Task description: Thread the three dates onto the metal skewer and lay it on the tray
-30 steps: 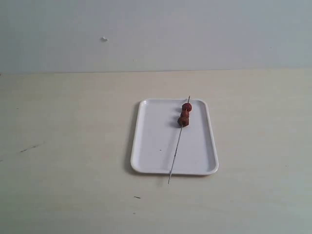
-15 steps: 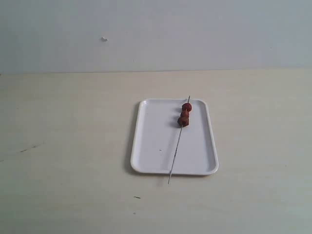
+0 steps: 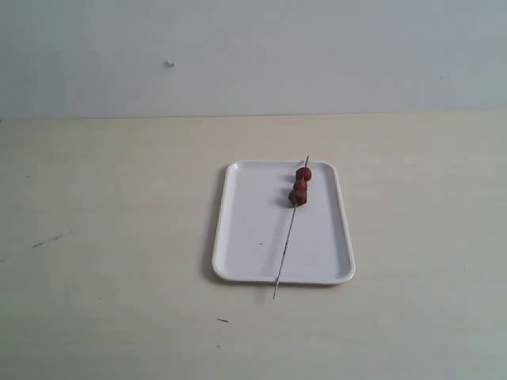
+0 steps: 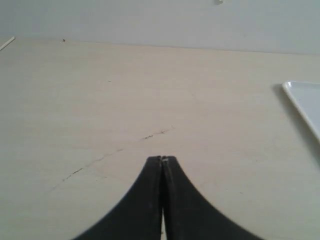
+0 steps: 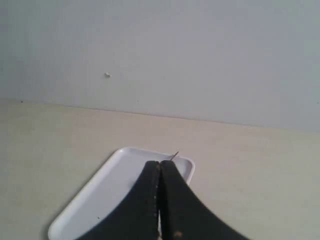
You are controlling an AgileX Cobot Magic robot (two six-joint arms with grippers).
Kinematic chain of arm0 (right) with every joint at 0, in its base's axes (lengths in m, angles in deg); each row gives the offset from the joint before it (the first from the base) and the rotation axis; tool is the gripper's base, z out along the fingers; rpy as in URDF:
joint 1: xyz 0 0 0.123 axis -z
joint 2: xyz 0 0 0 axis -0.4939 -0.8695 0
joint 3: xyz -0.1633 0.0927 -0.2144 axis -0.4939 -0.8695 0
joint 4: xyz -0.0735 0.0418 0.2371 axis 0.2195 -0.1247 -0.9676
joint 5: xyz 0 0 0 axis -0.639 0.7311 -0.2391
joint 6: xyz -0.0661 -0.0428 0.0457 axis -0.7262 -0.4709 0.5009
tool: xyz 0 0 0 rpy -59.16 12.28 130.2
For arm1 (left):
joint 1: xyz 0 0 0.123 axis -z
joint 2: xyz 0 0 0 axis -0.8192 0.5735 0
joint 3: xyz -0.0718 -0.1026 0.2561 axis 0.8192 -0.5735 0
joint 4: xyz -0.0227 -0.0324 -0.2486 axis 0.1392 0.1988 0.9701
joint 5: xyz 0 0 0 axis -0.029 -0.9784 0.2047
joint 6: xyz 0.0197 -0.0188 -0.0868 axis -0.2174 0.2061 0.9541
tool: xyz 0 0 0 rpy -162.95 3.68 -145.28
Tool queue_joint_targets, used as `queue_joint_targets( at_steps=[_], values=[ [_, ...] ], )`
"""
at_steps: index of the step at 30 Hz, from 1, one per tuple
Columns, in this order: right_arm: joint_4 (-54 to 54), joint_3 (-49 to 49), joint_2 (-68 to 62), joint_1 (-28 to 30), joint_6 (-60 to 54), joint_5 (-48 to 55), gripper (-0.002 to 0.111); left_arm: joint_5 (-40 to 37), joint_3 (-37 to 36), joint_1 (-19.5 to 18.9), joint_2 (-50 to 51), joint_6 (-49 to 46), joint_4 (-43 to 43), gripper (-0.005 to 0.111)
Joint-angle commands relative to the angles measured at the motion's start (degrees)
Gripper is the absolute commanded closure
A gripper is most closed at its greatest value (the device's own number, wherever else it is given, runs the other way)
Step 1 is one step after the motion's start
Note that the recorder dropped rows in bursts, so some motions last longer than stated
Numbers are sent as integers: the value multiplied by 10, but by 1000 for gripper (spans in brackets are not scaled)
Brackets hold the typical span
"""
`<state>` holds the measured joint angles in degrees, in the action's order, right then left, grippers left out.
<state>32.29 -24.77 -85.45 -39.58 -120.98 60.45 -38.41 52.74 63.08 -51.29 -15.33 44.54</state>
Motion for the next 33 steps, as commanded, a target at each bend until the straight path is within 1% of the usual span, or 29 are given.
queue_joint_targets(
  at_steps=[1,7,10,12,14,17,25,26,28,30,33],
  values=[
    [12,-3,2,-1,-9,1,108,0,1,-1,-4,5,-3,107],
    [104,-3,4,7,-37,16,108,0,1,-1,-4,5,-3,107],
    [107,-16,54,55,-25,49,108,0,1,-1,-4,5,-3,107],
    [106,-40,105,94,-11,45,108,0,1,-1,-4,5,-3,107],
    [107,-60,143,116,-15,35,108,0,1,-1,-4,5,-3,107],
    [115,-81,184,120,-16,4,108,0,1,-1,-4,5,-3,107],
    [130,-89,209,120,-15,9,108,0,1,-1,-4,5,-3,107],
    [145,-93,209,120,0,14,108,0,1,-1,-4,5,-3,107],
    [203,-102,216,120,72,16,108,0,1,-1,-4,5,-3,107],
    [300,-112,226,120,202,16,108,0,1,-1,-4,5,-3,107],
    [414,-132,244,120,358,17,108,0,1,-1,-4,5,-3,107]
  ],
)
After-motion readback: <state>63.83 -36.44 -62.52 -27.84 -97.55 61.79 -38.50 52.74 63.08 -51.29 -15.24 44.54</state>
